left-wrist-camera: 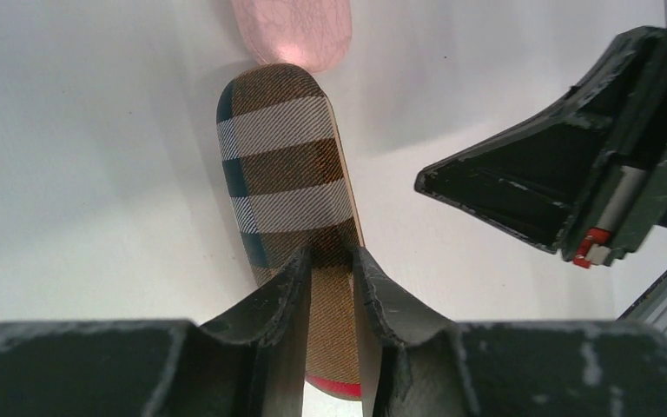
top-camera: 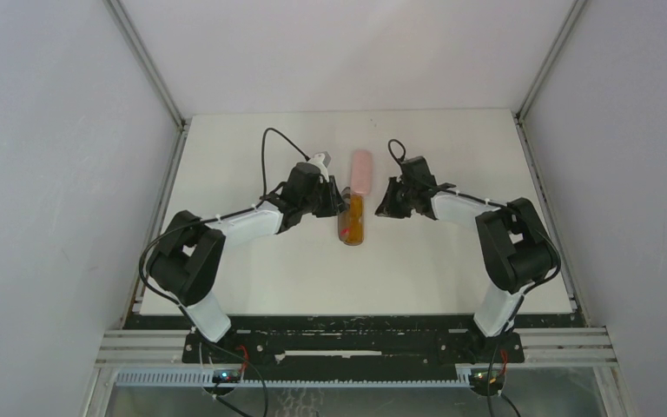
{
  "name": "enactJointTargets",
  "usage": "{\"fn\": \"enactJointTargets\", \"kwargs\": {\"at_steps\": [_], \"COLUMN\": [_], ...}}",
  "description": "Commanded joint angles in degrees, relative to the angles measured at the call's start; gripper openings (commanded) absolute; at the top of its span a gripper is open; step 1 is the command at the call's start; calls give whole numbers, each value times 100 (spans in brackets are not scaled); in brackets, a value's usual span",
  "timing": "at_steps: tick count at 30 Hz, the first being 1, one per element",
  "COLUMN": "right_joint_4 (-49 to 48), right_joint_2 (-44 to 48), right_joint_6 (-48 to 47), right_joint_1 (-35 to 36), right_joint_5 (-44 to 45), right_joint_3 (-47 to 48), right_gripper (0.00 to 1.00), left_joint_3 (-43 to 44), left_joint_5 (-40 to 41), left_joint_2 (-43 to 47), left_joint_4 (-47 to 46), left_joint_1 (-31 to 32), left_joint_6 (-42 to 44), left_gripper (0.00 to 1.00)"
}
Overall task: Organize the sunglasses
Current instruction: Close the sunglasses case at the center of the board.
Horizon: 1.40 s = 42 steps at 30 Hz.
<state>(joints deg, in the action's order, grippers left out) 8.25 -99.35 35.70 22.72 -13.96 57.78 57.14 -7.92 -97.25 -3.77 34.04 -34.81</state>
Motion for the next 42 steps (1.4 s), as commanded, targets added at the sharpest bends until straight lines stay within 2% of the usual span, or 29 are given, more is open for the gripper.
{"fn": "enactJointTargets", "kwargs": {"at_steps": [1,14,42], "right_joint_4": [-396,-691,-658], "right_joint_2": [-235,-801,-1002], "right_joint_6": [-60,131,136], "right_joint_1": [-20,-6,166], "right_joint_5": [-350,-861,-991], "right_joint_3": [-14,107,451], "right_gripper": [5,1,0], "left_joint_3": [191,269,485], "left_joint_5": [-22,-53,72], "left_joint_2": [-57,-135,-246], "left_joint_4": [-15,43,377], "left_joint_1": [-26,-25,177], "left_joint_6": [182,238,415], "left_gripper": [28,29,27]}}
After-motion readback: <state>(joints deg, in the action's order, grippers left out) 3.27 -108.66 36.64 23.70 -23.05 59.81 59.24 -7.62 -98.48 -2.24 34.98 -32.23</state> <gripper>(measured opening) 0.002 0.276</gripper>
